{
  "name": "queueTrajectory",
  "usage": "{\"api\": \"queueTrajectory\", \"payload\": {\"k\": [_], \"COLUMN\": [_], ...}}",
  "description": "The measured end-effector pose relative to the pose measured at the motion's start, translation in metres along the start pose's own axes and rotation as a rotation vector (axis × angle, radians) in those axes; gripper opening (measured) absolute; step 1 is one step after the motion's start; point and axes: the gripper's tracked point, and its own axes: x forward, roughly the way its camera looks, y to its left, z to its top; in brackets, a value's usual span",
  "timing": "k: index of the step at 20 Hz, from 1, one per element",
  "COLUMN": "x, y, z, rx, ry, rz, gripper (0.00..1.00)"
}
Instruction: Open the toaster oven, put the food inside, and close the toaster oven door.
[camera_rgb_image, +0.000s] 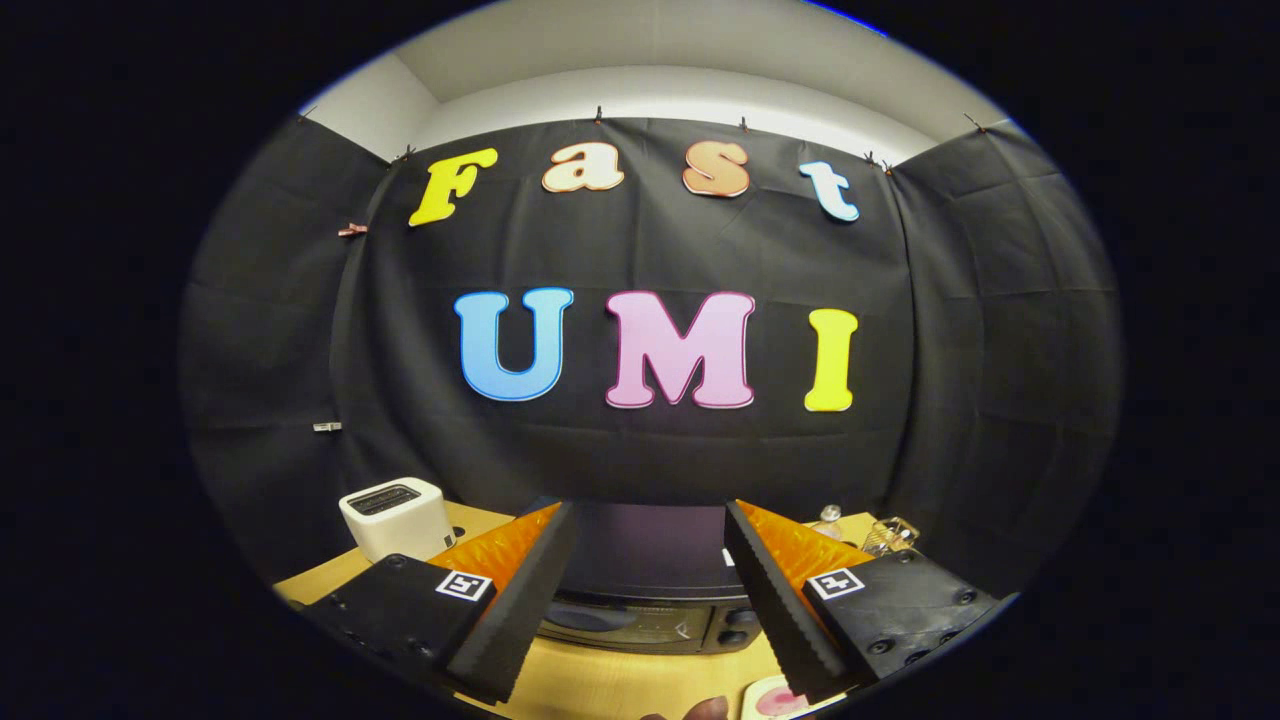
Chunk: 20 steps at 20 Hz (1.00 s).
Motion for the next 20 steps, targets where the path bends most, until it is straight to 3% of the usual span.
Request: {"api": "queueTrajectory", "payload": {"k": [9,15,20], "x": [0.051,0.07,0.067], "y": [0.037,0.034,0.031], "z": [-0.118,-0.158,-0.156], "rx": [0.033,0.03,0.007], "ry": [0.251,0.364,0.364], "rz": [-0.027,-0.077,-0.109], "gripper": [0.99,0.99,0.99]}}
